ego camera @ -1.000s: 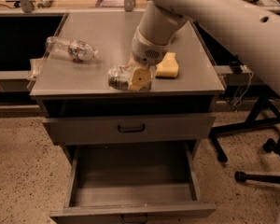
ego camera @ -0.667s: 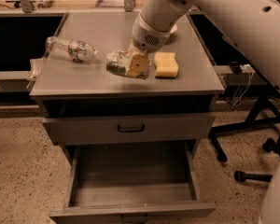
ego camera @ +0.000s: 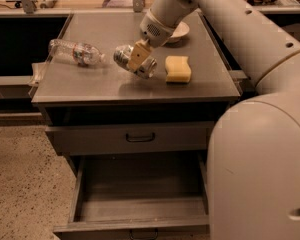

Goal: Pick 7up can from middle drawer and place on counter

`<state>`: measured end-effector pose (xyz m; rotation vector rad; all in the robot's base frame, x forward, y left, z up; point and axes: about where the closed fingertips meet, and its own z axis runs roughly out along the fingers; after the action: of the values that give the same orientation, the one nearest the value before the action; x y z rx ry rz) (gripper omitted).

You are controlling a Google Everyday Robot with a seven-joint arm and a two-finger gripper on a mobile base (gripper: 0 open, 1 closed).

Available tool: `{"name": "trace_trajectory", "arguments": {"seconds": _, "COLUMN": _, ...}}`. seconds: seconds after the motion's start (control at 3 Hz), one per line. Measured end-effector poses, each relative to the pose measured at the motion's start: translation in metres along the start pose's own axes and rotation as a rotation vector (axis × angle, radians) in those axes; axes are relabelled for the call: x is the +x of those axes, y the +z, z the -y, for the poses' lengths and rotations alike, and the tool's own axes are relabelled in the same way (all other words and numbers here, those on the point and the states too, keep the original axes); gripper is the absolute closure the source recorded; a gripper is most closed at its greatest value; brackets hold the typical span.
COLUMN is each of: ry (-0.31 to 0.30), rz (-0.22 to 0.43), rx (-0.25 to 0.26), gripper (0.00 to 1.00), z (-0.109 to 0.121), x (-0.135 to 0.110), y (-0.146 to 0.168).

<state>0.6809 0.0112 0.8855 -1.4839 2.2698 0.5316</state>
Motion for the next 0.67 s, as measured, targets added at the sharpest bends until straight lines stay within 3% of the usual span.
{"name": "trace_trajectory", "arguments": {"seconds": 0.33, "ry": 0.136, "rz": -0.075, "rx": 0.021, "gripper": 0.27, "z": 0.017, "x": -0.007, "y": 0.023}}
{"name": "trace_trajectory", "arguments": {"seconds": 0.67, "ry": 0.233, "rz": -0.132, "rx": 0.080, "gripper": 0.00, "z": 0.028, "x": -0.014, "y": 0.038}}
